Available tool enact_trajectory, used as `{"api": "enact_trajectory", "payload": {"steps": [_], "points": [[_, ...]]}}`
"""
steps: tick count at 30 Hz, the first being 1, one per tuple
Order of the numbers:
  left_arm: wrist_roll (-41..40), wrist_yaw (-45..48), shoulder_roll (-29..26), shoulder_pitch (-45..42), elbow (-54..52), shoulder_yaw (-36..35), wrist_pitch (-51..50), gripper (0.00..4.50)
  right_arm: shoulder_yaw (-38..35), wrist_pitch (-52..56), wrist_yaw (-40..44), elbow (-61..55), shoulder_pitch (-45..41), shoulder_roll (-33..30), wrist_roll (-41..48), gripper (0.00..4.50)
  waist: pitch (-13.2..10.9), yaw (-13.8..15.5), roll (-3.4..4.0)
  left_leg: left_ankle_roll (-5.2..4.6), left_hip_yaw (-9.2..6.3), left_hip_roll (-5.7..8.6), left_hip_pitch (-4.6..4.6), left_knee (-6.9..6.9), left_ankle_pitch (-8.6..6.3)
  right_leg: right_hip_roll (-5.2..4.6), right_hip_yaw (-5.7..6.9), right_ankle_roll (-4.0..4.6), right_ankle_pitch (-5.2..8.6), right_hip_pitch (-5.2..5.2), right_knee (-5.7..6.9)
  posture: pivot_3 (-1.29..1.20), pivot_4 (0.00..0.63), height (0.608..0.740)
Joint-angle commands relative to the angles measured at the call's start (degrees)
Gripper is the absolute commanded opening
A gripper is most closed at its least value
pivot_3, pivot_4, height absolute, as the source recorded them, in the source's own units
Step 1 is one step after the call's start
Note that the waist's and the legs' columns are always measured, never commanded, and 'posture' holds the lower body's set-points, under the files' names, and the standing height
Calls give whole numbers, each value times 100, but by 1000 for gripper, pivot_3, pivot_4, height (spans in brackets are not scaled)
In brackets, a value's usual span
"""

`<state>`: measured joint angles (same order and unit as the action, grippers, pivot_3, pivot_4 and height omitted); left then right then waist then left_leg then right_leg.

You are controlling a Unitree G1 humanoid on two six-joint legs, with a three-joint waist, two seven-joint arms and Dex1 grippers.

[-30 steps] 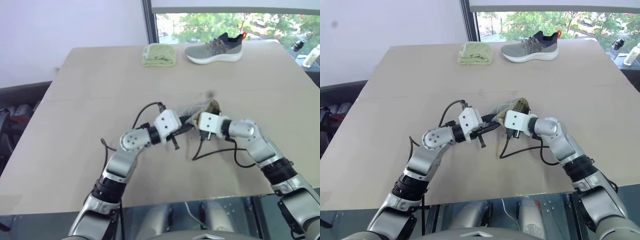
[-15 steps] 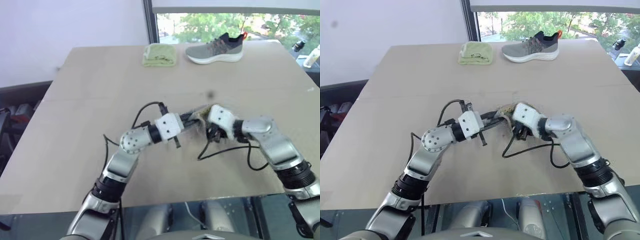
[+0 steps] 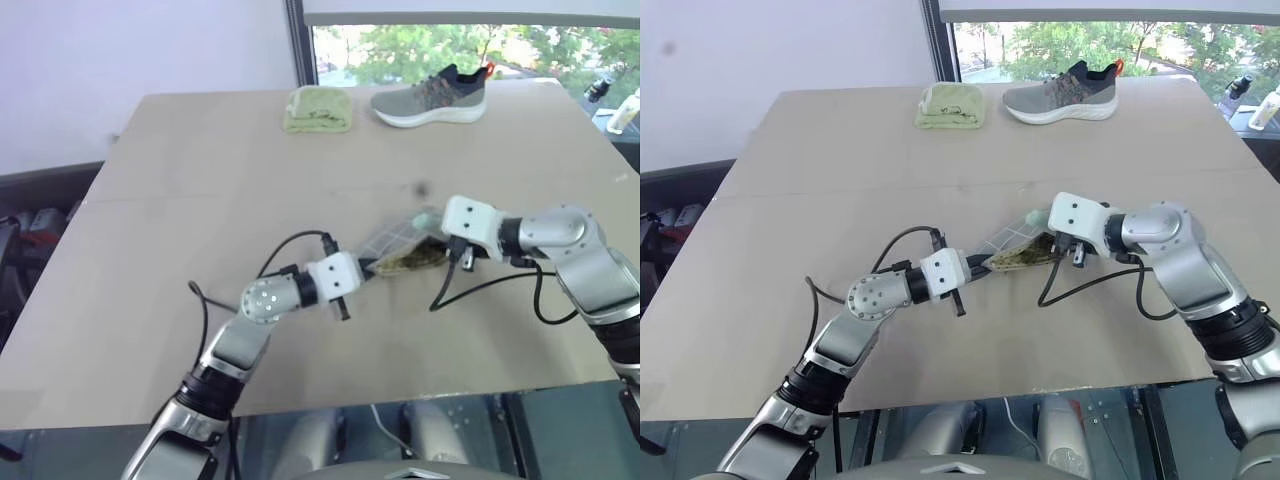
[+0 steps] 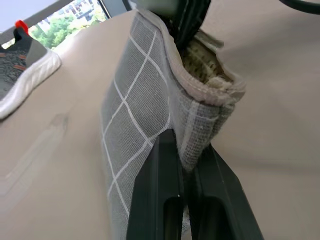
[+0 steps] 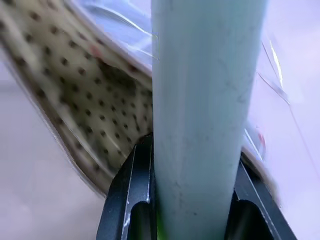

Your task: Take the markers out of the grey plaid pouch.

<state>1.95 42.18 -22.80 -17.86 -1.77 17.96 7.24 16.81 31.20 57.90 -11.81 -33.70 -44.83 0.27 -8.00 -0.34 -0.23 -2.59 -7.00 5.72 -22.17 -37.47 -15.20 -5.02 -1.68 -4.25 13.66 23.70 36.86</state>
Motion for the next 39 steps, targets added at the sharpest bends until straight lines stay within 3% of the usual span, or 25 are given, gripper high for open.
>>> {"api": "enact_trajectory", "payload": {"steps": [1,6,10,17,19,23,24,26,29,34,37,39], "points": [[-235,-121,160,-73,-289,-200,-106,173,-217,-33,-3,-170,-120,-5,75,814,0,4,0,0,0,0,0,0,0,1,0,0,0,0,0,0,150,740],[-400,-110,239,-20,-515,-294,-435,173,-565,435,-37,-243,-54,197,584,814,-1,9,-1,0,-1,-1,-1,0,0,0,0,0,0,0,0,0,150,740],[-402,-173,167,45,-506,-400,-585,173,-1271,1261,-91,-391,39,265,1347,814,-1,26,-1,0,-2,0,-2,0,0,0,1,0,0,0,-1,0,150,740],[-524,-322,23,166,-579,-808,-875,173,-2497,2251,-417,-338,436,-163,2052,814,-1,107,-1,0,-3,0,-3,0,0,-3,1,0,0,0,-2,0,150,740],[-583,-284,-7,209,-618,-852,-909,173,-2667,2291,-618,-140,468,-224,2020,814,-1,107,-1,0,-1,0,-2,0,0,-4,0,1,0,0,-2,0,150,740],[-673,-250,-32,243,-675,-906,-1022,173,-2271,1704,-1091,480,789,-636,1233,814,-1,127,-1,0,0,0,-3,0,0,-6,2,0,0,-1,-1,0,150,740],[-690,-249,-35,236,-686,-907,-1046,173,-2182,1603,-1124,521,856,-691,1144,1444,-1,127,-1,0,0,1,-3,0,0,-7,2,0,0,0,-1,0,150,740],[-710,-243,-36,221,-712,-908,-1086,173,-2078,1497,-1102,484,966,-759,1091,1904,-1,115,-1,0,2,0,-4,1,0,-7,0,0,0,1,-3,0,150,740],[-821,-224,-25,183,-773,-935,-1244,173,-2001,1385,-1276,489,911,-746,938,3382,-2,72,1,0,12,-3,-1,1,0,-4,-11,0,0,2,-1,0,150,740],[-941,-230,-11,170,-897,-935,-1431,173,-1969,1285,-1137,104,866,-532,1201,3382,-2,98,1,0,10,-3,0,1,0,-1,-9,0,0,1,0,0,150,740],[-1075,-228,34,176,-1003,-932,-1579,173,-2083,990,-1010,-332,770,-50,1680,3382,-3,89,-1,0,10,-5,0,1,0,0,-10,0,0,1,-1,0,150,740],[-1174,-206,54,175,-1097,-926,-1713,173,-2035,975,-990,-558,702,224,1891,2863,-4,97,-2,0,9,-6,0,2,0,0,-9,0,0,1,-1,0,150,740]]}}
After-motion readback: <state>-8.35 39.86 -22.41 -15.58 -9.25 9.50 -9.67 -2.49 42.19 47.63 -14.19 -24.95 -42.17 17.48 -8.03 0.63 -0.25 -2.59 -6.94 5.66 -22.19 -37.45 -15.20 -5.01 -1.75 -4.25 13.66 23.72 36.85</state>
